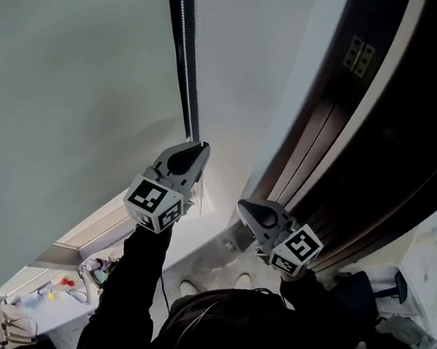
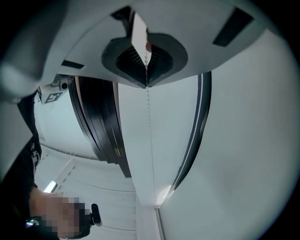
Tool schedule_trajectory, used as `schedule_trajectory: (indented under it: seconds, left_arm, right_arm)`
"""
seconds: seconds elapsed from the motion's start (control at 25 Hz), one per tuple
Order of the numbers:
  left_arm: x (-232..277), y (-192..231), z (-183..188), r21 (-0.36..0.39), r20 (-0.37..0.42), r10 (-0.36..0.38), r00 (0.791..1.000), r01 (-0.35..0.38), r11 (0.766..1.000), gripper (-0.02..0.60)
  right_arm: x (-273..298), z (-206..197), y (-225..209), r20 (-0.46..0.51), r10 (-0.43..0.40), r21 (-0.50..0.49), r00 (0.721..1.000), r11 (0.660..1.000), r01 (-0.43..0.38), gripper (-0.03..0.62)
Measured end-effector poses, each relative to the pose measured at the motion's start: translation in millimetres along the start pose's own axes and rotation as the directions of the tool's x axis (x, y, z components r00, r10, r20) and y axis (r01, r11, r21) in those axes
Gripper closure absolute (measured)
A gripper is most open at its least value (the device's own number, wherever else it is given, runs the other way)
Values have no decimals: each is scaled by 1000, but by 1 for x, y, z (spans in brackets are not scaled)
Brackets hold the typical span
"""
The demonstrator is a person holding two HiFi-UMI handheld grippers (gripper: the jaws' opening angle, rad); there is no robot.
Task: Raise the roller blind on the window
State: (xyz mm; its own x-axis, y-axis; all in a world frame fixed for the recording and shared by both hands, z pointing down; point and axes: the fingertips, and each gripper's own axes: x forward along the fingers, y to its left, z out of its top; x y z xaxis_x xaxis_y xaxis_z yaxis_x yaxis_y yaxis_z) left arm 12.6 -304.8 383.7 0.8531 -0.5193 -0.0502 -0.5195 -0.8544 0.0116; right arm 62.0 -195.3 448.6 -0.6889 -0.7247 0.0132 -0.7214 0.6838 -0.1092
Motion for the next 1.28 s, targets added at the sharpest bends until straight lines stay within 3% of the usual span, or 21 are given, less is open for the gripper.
schedule_trajectory:
  seconds: [0.2, 0.32, 0.36, 0.48, 0.64, 0.84, 1.08, 1.28]
  left_arm:
    - [-21, -17, -89, -100, -112, 0, 994, -11, 995, 569]
    - [-35, -36, -127, -142, -142, -9, 990, -11, 990, 569]
    - [-39, -43, -136, -160, -145, -18, 989, -6, 987, 569]
    - [-50, -62, -153, -199, -142, -33, 989, 4, 980, 569]
    - [-58, -79, -163, -216, -139, -38, 990, 7, 976, 569]
    - [-64, -84, -166, -225, -133, -30, 991, -1, 974, 569]
    - [-69, -80, -166, -222, -136, -13, 991, -18, 975, 568]
    - [-74, -81, -165, -223, -131, -7, 991, -23, 975, 569]
  right_arm:
    - [1, 4, 5, 10, 12, -5, 1000, 1000, -11, 588]
    - [7, 16, 7, 18, 61, -7, 998, 998, -61, 582]
    - [11, 21, 9, 16, 87, -7, 996, 996, -87, 561]
    - [28, 35, 17, -15, 181, 7, 983, 983, -181, 417]
    - [52, 71, 29, -14, 291, 10, 957, 957, -291, 362]
    - [73, 122, 39, 15, 372, -28, 928, 928, -371, 373]
    - [77, 148, 38, 21, 378, -77, 925, 924, -376, 544]
    - [82, 150, 44, -17, 388, -91, 922, 917, -388, 560]
